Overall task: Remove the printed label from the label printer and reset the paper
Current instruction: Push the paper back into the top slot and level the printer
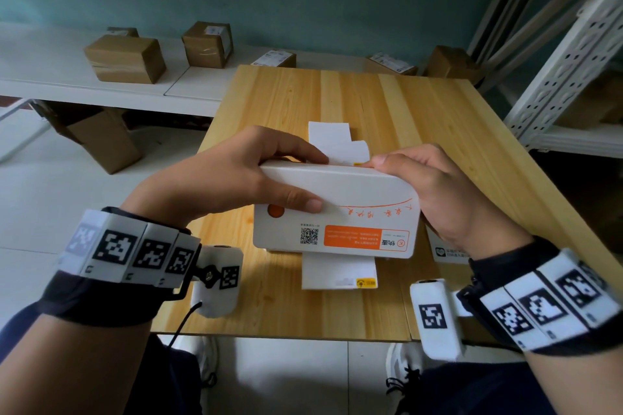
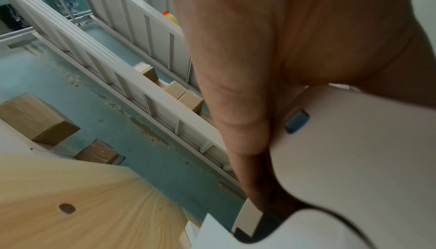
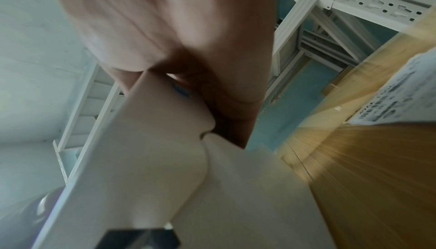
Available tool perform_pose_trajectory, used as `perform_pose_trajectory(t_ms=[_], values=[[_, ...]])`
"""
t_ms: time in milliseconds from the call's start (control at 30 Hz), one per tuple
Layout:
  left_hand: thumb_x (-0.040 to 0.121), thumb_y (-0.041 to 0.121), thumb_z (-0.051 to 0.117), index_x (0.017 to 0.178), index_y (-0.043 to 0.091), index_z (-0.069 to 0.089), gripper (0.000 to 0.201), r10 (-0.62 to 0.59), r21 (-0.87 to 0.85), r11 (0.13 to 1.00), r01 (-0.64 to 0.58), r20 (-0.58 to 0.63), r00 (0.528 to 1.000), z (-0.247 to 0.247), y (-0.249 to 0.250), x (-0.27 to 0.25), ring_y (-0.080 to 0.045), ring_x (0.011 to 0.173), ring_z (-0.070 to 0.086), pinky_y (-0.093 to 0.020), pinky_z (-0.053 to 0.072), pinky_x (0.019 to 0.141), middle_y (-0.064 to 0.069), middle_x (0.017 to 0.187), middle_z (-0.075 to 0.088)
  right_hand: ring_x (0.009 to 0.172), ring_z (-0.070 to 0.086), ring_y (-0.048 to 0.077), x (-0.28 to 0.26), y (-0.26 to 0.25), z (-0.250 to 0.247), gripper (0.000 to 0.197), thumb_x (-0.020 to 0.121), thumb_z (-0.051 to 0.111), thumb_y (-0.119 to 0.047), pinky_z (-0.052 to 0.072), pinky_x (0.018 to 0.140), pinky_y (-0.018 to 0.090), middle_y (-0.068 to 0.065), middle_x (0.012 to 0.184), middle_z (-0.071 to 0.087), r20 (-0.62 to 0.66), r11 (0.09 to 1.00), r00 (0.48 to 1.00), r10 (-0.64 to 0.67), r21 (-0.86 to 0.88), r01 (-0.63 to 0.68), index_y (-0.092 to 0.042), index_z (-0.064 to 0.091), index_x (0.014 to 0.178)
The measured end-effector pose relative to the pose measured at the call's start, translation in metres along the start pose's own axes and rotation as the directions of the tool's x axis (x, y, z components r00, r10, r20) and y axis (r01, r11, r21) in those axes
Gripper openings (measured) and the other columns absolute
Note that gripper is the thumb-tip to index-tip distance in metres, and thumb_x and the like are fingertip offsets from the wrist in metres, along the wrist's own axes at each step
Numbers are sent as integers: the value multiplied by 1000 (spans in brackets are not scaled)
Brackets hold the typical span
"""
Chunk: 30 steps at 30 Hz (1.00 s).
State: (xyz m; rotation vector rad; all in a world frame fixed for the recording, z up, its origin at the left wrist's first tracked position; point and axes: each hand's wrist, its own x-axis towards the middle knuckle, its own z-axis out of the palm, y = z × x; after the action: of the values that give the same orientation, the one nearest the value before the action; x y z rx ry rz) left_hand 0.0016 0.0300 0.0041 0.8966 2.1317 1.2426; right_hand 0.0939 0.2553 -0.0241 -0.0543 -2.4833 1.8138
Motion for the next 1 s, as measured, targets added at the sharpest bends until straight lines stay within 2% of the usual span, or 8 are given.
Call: perform_pose_trajectory(t_ms=[133,233,367,567,633,767,867,1000], values=[[75,17,84,115,22,74,41,-1,17,1000,1,23,1000,0,2,-1,-3,69,72,-14,53,55,9,91,78,92,72,30,-1,0,1,36,92,49,-30,50,77,41,11,95,78,-34,998,997,-67,6,67,-12,79,102],[74,21,84,117,25,72,45,-13,29,999,13,19,1000,-2,0,0,-12,79,76,-18,56,59,4,98,78,92,72,28,-1,1,1,35,91,50,-30,51,77,41,10,96,79,-41,998,997,-69,-3,69,-13,79,102],[75,20,84,114,25,72,41,-8,16,1000,8,29,1000,-1,0,0,0,65,69,-12,51,55,14,87,76,95,72,25,1,4,1,33,89,53,-28,51,78,36,7,101,78,-90,996,993,-83,9,84,-11,78,104],[79,16,81,112,19,70,36,2,26,1000,-3,58,998,-2,0,0,2,58,66,-9,49,53,18,76,74,96,72,24,0,3,1,40,93,47,-36,50,82,37,7,100,78,-78,998,995,-58,19,60,-13,77,106],[76,17,82,114,21,69,40,-6,36,999,4,57,998,-2,-1,0,-1,66,71,-13,54,57,14,85,76,93,73,24,1,2,2,49,95,40,-42,49,83,37,6,97,79,-85,999,995,-42,25,44,-13,78,105],[54,37,94,115,35,67,66,-21,130,991,17,24,999,-3,-7,2,-14,101,69,-35,62,83,15,120,64,94,73,30,3,3,2,53,95,37,-45,48,90,51,10,97,79,-75,999,997,-35,28,37,-10,77,105],[43,53,94,114,38,67,78,-23,164,986,17,34,999,-2,-5,1,-8,109,63,-36,59,90,19,122,61,95,72,28,2,3,1,54,96,35,-45,49,90,47,9,100,78,-56,999,998,-33,30,35,-11,76,107],[48,44,97,117,36,65,76,-22,195,981,15,33,999,-3,-3,0,-8,108,64,-36,60,89,16,119,65,97,72,26,4,3,2,54,96,36,-44,49,89,43,10,102,78,-75,998,996,-40,50,44,-10,75,110]])
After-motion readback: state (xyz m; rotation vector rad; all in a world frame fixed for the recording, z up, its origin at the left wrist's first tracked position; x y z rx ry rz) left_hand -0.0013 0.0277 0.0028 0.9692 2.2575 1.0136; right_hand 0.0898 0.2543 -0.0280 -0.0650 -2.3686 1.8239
